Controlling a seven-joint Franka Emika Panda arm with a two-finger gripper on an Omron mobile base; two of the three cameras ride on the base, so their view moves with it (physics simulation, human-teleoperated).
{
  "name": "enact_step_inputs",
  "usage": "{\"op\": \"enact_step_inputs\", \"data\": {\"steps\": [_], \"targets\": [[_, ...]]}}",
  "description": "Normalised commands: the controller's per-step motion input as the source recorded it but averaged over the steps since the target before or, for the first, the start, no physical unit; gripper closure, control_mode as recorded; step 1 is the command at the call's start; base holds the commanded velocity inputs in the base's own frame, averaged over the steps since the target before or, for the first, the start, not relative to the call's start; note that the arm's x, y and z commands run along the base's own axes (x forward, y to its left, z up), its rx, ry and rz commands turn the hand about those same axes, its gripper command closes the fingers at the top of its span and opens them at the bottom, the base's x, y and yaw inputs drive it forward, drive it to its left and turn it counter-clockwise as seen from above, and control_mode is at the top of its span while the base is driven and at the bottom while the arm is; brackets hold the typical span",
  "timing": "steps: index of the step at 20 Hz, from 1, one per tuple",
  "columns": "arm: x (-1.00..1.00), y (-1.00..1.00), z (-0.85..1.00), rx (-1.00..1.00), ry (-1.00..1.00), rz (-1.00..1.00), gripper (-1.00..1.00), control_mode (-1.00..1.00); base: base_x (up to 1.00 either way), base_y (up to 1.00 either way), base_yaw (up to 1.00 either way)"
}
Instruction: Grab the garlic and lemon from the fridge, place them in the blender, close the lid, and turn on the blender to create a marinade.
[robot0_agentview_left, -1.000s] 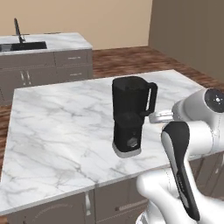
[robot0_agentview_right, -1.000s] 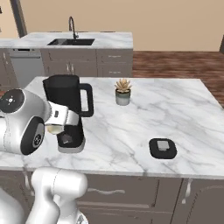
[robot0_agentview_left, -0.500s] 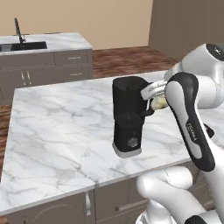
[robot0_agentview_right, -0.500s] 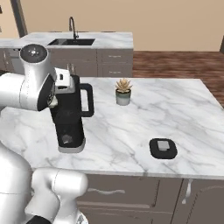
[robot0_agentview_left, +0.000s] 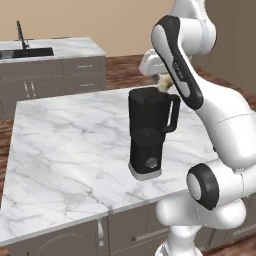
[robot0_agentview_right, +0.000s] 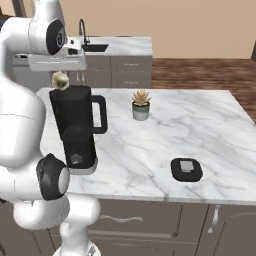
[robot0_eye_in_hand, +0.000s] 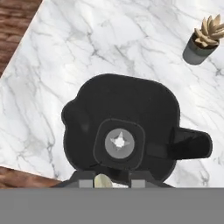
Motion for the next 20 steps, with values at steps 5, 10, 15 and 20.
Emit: {"op": "enact_step_inputs", "data": {"steps": [5, 10, 15, 20], "targets": [[0.34, -0.01, -0.35, 0.0, -0.11, -0.01, 1.0, -1.0, 0.0, 0.0, 0.0], [0.67, 0.11, -0.61, 0.0, -0.11, -0.07, 1.0, -1.0, 0.0, 0.0, 0.0], [0.42, 0.16, -0.75, 0.0, -0.1, -0.06, 1.0, -1.0, 0.0, 0.0, 0.0], [0.33, 0.13, -0.56, 0.02, -0.1, -0.08, 1.0, -1.0, 0.0, 0.0, 0.0]]}}
